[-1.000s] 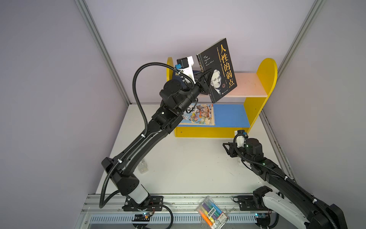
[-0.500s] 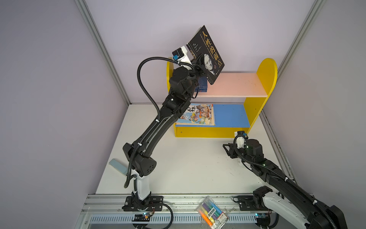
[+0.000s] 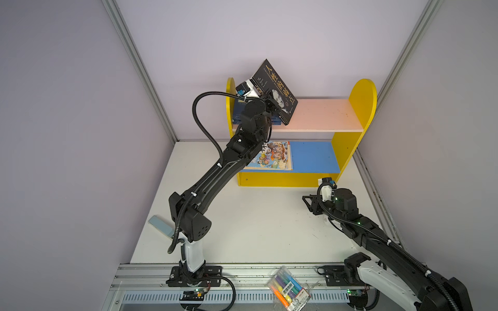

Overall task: Stacking books/files
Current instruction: Place the book at the bookshelf.

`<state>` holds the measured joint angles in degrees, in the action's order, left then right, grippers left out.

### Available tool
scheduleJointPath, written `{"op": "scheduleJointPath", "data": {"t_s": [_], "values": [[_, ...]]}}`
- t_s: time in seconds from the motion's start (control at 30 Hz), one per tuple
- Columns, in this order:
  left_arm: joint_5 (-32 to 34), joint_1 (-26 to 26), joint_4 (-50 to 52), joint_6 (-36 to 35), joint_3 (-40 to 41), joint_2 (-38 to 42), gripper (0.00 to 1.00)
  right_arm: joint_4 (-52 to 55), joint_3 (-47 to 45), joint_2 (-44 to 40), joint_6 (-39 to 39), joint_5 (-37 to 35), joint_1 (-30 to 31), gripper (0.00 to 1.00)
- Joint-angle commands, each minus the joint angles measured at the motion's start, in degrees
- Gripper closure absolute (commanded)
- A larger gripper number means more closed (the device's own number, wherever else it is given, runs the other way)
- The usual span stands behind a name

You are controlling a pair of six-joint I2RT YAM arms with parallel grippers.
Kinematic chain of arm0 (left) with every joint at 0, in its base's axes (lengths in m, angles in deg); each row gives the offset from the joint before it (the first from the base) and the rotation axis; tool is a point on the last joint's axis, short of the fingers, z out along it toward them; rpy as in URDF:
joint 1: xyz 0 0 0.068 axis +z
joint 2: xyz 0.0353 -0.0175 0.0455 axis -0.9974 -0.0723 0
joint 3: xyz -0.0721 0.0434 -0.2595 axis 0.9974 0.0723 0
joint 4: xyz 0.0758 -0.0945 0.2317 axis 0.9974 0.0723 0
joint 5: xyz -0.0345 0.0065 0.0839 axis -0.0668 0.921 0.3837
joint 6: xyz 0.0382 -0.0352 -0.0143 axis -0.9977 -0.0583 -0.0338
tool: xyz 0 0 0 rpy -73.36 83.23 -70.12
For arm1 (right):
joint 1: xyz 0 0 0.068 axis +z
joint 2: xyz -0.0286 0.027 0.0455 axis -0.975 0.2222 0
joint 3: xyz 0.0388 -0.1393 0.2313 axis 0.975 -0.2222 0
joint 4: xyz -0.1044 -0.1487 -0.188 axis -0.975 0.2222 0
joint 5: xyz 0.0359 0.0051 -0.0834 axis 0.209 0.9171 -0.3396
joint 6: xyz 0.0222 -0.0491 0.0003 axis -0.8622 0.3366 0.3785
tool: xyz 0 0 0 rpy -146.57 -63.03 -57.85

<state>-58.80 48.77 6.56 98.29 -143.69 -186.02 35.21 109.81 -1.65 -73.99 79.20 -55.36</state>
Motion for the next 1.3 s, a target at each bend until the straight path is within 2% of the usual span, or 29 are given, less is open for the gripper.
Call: {"op": "scheduleJointPath", "data": {"t_s": [0.0,0.27,0.5,0.7,0.83,1.0,1.13,1.27], "values": [[5.4,0.2,-4.1,-1.3,1.9,1.6,1.00,-1.0,1.5,-0.4,1.9,1.4,0.0,0.53],[7.1,0.1,-5.9,-1.6,4.8,3.2,0.90,5.9,12.7,-4.4,8.5,1.3,0.1,0.52],[7.4,0.2,-6.6,-1.7,6.1,3.4,0.85,3.2,24.0,-3.0,12.5,2.1,2.1,0.49],[7.5,0.3,-8.1,-2.8,7.7,3.8,0.82,-0.1,34.8,5.2,17.7,0.8,5.5,0.44],[7.6,0.3,-7.8,-3.6,7.9,4.0,0.81,-1.0,43.3,12.7,21.2,-0.7,5.9,0.38],[8.0,0.5,-7.7,-4.8,8.9,4.5,0.75,1.4,54.5,22.4,25.3,-0.6,5.9,0.37],[8.1,0.8,-7.8,-5.1,9.9,4.7,0.69,0.8,59.5,28.3,27.3,-0.9,5.8,0.32],[7.6,1.0,-7.2,-5.5,9.9,4.8,0.66,3.5,64.2,33.0,27.9,-1.5,5.7,0.32]]}}
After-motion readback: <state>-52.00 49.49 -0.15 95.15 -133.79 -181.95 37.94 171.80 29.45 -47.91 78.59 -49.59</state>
